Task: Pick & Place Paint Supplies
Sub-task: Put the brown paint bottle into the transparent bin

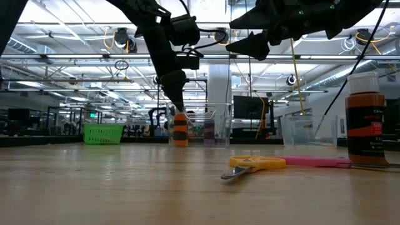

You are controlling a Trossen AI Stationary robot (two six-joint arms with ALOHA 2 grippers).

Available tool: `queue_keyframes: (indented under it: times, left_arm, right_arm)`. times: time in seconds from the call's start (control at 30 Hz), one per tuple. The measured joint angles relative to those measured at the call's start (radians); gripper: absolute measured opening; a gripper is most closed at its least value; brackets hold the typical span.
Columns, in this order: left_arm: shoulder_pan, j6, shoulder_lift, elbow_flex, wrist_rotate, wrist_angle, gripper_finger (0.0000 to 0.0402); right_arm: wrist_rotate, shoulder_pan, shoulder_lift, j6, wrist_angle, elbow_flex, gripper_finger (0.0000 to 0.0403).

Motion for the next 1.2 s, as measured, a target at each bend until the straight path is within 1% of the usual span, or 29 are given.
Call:
queue_keyframes:
  times: [0.1,0.23,0.33,0.4,0.47,0.57,0.63,0.7,0.77,0.87,0.97,1.07,1.2]
  left_arm:
    - [-0.003,0.010,-0.007,-0.001,0.000,0.001,0.0246]
    - [-0.005,-0.007,-0.047,-0.001,0.001,-0.011,0.0271]
    - [-0.005,-0.037,-0.102,-0.001,0.008,-0.036,0.0281]
    - [-0.003,-0.051,-0.144,-0.001,0.046,-0.050,0.0283]
    - [-0.001,-0.061,-0.195,-0.011,0.104,-0.043,0.0282]
    - [-0.007,-0.072,-0.284,-0.073,0.155,0.040,0.0279]
    - [-0.017,-0.088,-0.346,-0.145,0.160,0.121,0.0278]
    - [-0.024,-0.105,-0.414,-0.226,0.160,0.212,0.0279]
    - [-0.037,-0.132,-0.472,-0.304,0.159,0.305,0.0280]
    - [-0.049,-0.177,-0.552,-0.406,0.153,0.422,0.0277]
    - [-0.064,-0.217,-0.605,-0.462,0.126,0.514,0.0276]
    - [-0.072,-0.224,-0.628,-0.484,0.122,0.557,0.0279]
    - [-0.074,-0.224,-0.628,-0.489,0.123,0.573,0.0278]
  right_arm:
    - [0.000,0.000,0.000,0.000,-0.018,0.000,0.0366]
    - [-0.004,0.000,-0.016,0.000,-0.077,0.000,0.0365]
    - [-0.003,0.000,-0.078,0.000,-0.199,0.002,0.0366]
    - [0.006,0.001,-0.141,0.005,-0.330,0.001,0.0365]
    - [0.044,0.023,-0.209,0.043,-0.472,0.003,0.0364]
    - [0.114,0.092,-0.295,0.127,-0.700,0.002,0.0364]
    - [0.172,0.164,-0.338,0.201,-0.824,0.001,0.0364]
    - [0.234,0.246,-0.362,0.279,-0.911,0.000,0.0364]
    - [0.285,0.342,-0.374,0.362,-0.954,-0.022,0.0364]
    - [0.338,0.474,-0.381,0.457,-0.940,-0.089,0.0364]
    - [0.331,0.571,-0.372,0.562,-0.859,-0.199,0.0364]
    - [0.332,0.638,-0.354,0.625,-0.650,-0.342,0.0364]
    - [0.333,0.668,-0.308,0.579,-0.246,-0.539,0.0364]
